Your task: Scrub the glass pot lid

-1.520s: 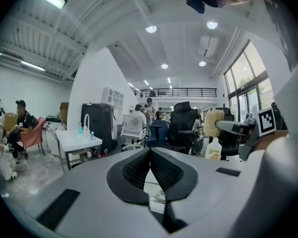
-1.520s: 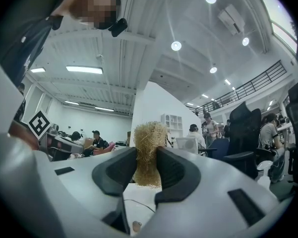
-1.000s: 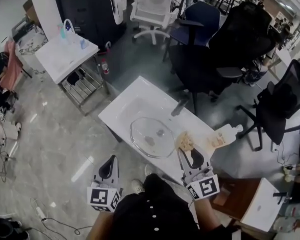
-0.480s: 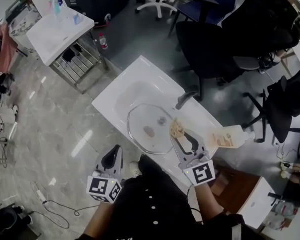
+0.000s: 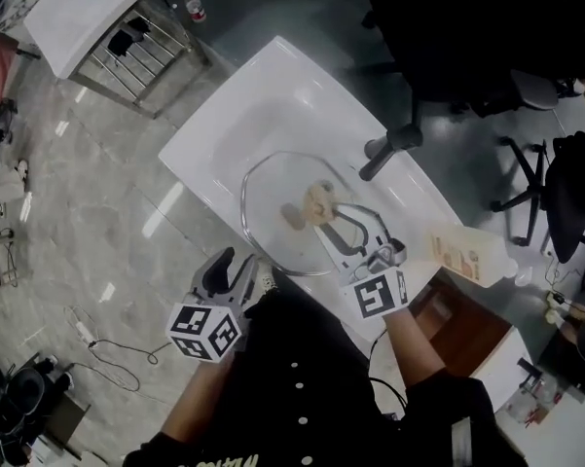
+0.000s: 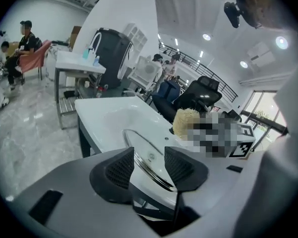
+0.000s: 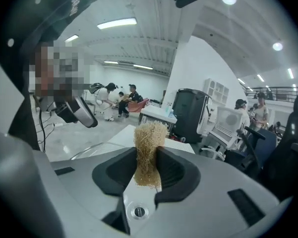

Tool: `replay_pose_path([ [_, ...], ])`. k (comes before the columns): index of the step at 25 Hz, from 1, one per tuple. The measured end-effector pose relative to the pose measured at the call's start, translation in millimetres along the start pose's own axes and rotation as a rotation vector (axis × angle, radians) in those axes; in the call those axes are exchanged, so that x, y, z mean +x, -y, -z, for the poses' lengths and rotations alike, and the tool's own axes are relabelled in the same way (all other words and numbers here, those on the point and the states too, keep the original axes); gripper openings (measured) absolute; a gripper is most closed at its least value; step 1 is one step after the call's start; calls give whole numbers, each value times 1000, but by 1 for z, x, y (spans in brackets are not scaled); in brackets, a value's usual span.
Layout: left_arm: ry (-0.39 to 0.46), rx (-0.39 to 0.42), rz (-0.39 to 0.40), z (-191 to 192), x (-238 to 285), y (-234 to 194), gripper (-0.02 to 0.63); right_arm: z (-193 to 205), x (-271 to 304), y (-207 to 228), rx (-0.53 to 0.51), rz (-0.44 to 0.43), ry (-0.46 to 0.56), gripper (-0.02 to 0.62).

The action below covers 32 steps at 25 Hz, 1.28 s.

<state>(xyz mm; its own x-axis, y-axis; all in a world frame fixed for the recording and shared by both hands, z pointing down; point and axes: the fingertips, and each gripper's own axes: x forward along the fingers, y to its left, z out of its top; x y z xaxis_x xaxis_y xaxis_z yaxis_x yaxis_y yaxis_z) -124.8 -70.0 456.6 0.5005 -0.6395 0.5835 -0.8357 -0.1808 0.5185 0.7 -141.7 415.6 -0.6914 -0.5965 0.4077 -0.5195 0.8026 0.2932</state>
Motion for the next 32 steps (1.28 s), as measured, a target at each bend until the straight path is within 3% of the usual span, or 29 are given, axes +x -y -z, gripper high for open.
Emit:
replay_pose_path([
  [5,-94,-116,1,26,29,-9,218,39,41,-9,-18,-63,-78,132],
  [12,-162,-212,11,41,60,-21,219,103,101,-6,-104,-66,-246,132],
  [16,-185,-229,29,42,71,-21,219,137,122,-4,-235,-78,-331,132],
  [22,-207,-268,57,43,82,-23,200,171,141,-2,-345,-60,-438,132],
  [24,-206,-283,71,43,84,-22,164,175,146,-1,-365,-48,-470,132],
  [32,-228,-257,61,43,85,-23,161,190,152,-5,-413,-83,-567,130],
])
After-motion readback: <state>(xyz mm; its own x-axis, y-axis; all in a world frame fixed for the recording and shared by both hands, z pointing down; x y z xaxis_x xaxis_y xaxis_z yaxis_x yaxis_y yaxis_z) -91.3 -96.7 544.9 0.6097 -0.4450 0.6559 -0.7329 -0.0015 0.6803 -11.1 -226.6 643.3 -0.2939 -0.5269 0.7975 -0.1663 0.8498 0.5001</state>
